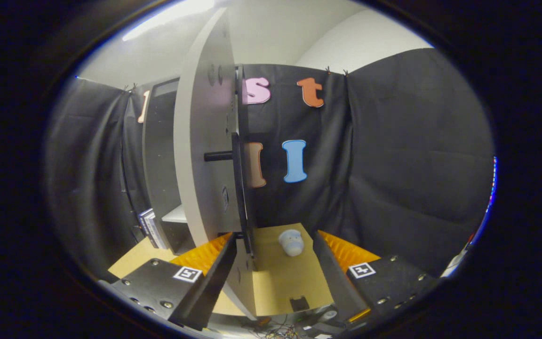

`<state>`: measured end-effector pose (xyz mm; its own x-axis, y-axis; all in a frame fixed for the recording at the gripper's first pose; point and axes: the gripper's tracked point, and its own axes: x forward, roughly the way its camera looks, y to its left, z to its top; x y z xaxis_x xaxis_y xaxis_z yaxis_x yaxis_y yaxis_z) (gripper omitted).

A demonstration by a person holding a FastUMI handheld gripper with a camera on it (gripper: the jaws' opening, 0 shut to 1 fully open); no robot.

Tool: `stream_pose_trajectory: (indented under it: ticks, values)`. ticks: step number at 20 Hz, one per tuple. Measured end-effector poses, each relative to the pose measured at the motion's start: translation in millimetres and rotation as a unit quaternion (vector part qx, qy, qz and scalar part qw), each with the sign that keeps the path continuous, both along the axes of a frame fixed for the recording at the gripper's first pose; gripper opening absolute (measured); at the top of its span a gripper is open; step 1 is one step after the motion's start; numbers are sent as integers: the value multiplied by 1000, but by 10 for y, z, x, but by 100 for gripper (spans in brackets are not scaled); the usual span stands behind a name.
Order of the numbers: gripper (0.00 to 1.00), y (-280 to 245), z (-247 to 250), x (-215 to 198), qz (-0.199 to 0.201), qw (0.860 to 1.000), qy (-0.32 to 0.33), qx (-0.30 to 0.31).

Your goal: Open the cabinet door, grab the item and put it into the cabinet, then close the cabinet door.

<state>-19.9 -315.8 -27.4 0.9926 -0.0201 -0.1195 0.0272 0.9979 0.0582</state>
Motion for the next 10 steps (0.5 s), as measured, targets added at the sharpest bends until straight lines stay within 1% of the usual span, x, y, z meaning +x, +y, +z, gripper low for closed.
stream_pose_trajectory:
  ticks: [6, 10]
  values:
    - [97, 183, -54, 16, 34, 999, 5, 18]
    - [98, 529, -75, 70, 79, 996, 11, 31]
